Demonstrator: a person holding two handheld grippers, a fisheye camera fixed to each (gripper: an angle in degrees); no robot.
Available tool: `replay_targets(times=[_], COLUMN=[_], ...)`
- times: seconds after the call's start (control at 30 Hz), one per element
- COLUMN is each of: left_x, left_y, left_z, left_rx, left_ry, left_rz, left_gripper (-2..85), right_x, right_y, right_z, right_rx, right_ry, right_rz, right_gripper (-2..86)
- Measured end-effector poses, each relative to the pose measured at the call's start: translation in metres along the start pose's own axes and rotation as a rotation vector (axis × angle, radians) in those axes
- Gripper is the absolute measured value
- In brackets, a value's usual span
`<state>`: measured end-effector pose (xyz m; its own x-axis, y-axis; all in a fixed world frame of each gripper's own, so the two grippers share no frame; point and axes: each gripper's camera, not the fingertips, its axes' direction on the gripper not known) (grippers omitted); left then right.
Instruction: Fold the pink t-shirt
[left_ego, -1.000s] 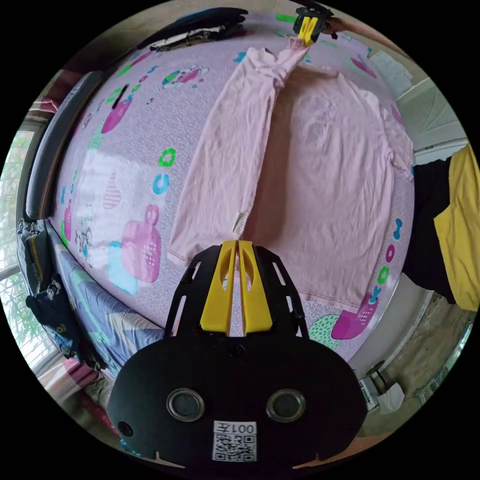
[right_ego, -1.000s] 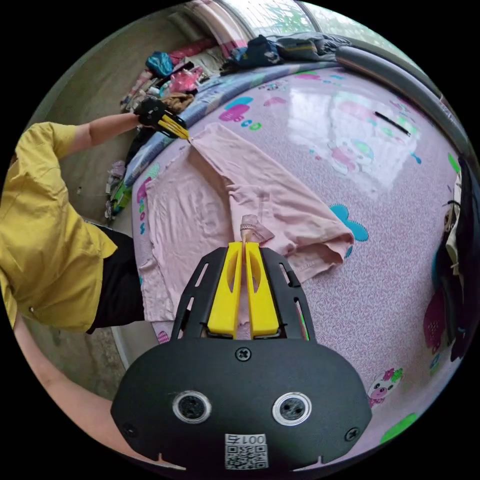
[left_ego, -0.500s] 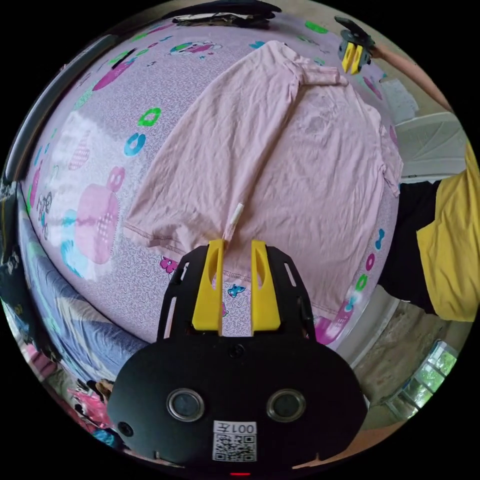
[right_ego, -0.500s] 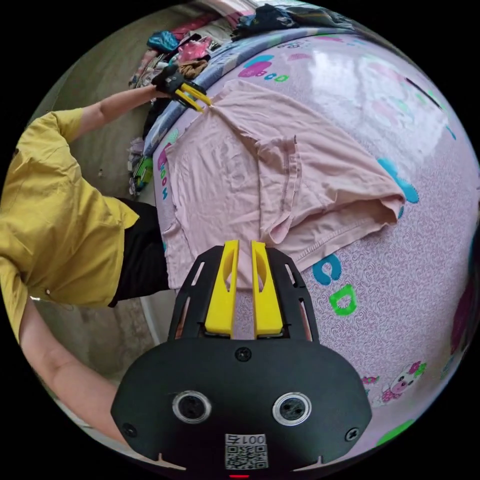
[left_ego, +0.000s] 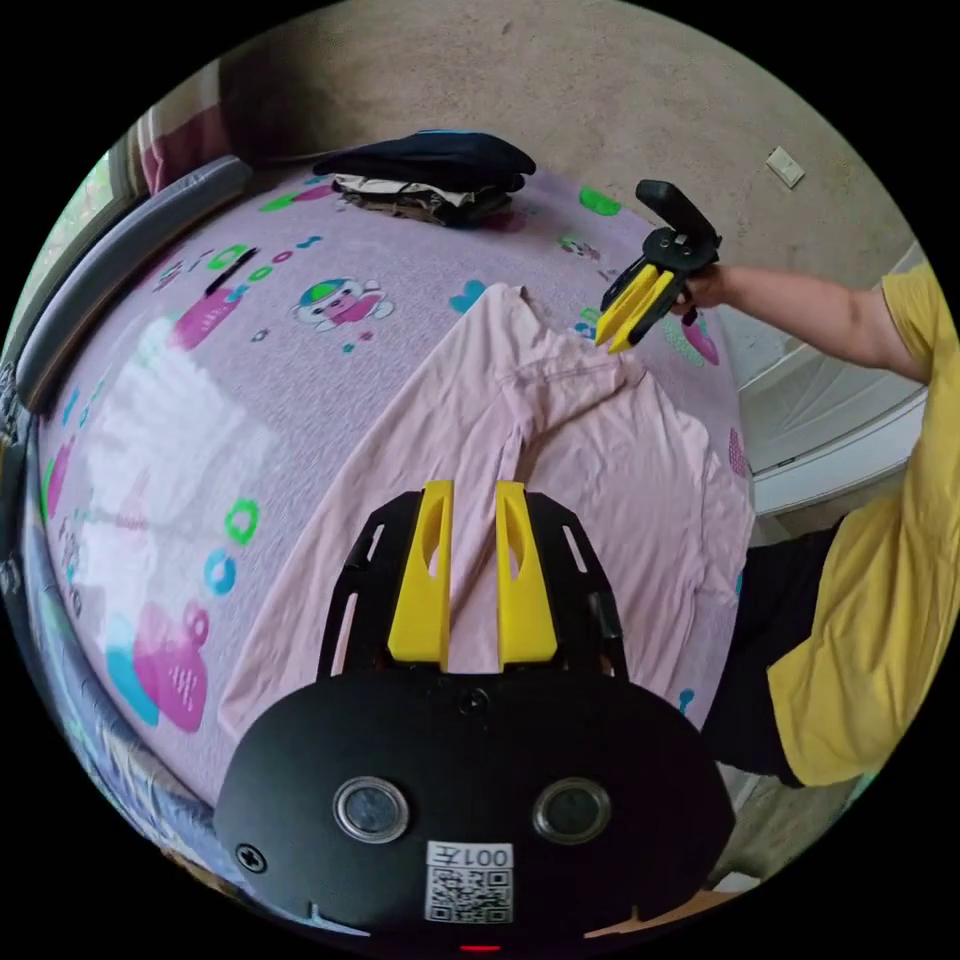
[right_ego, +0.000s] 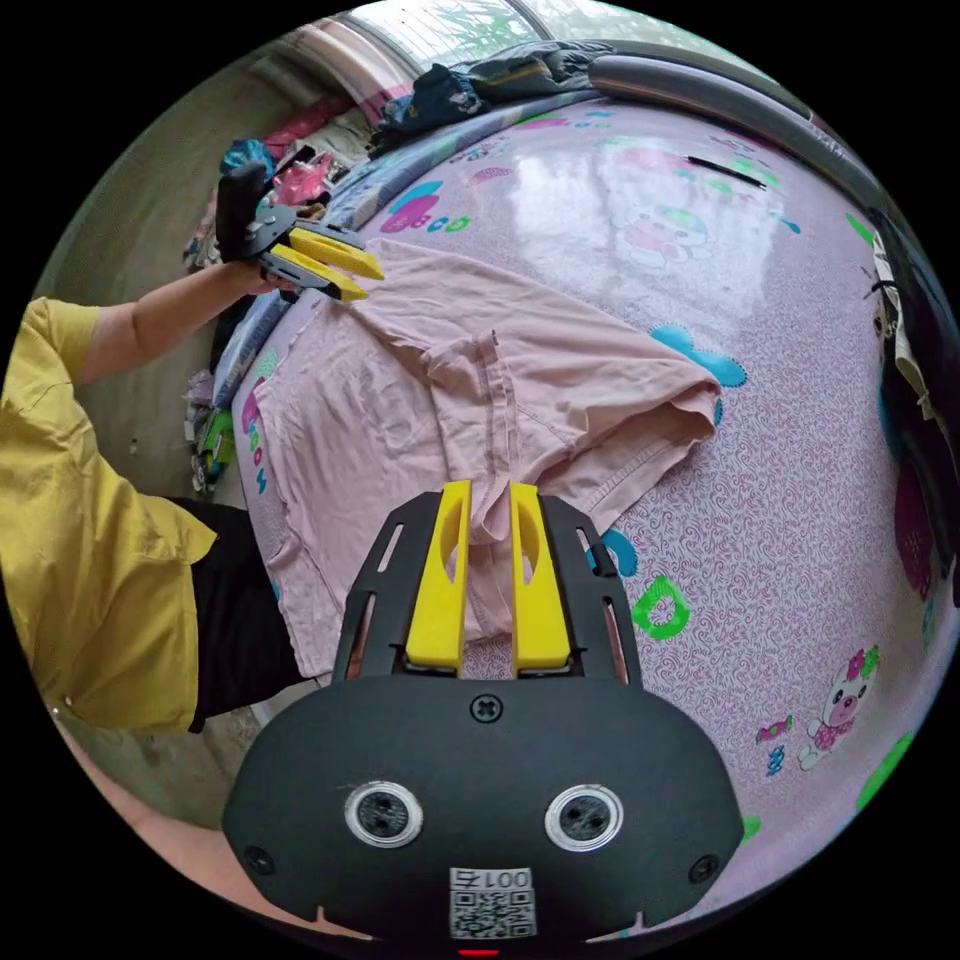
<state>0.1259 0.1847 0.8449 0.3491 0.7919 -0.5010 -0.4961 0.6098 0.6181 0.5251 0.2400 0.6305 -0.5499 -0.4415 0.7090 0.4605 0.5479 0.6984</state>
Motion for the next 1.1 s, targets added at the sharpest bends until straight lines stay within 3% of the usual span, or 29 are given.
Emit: replay_targets(times=[0.2,0.4,0.6,0.7,0.9,1.1], left_x=[-0.013,-0.020,-0.014,-0.005,0.023,0.068], left_y=[-0.031,-0.032,-0.028,-0.016,0.018,0.052], left_z=[0.045,0.065,0.082,0.076,0.053,0.058], left_rx=[-0.005,-0.039,-0.077,-0.031,0.053,-0.056], left_ry=[0.141,0.214,0.221,0.192,0.198,0.149], left_rz=[-0.046,-0.074,-0.066,-0.022,0.108,0.349], left_gripper=[4.1,4.9,3.8,-0.7,-1.6,-1.6], right_x=[-0.012,-0.008,-0.030,-0.053,-0.101,-0.147], right_y=[0.014,0.031,0.045,0.053,0.078,0.101], right_z=[0.012,0.022,0.028,0.025,0.017,0.025], right_rx=[-0.017,0.007,0.014,0.029,0.064,-0.003], right_ry=[0.070,-0.027,0.016,0.088,0.152,0.135], right_rz=[0.006,0.098,0.077,0.017,-0.112,-0.256], right_gripper=[7.5,9.2,4.1,1.5,0.4,0.5])
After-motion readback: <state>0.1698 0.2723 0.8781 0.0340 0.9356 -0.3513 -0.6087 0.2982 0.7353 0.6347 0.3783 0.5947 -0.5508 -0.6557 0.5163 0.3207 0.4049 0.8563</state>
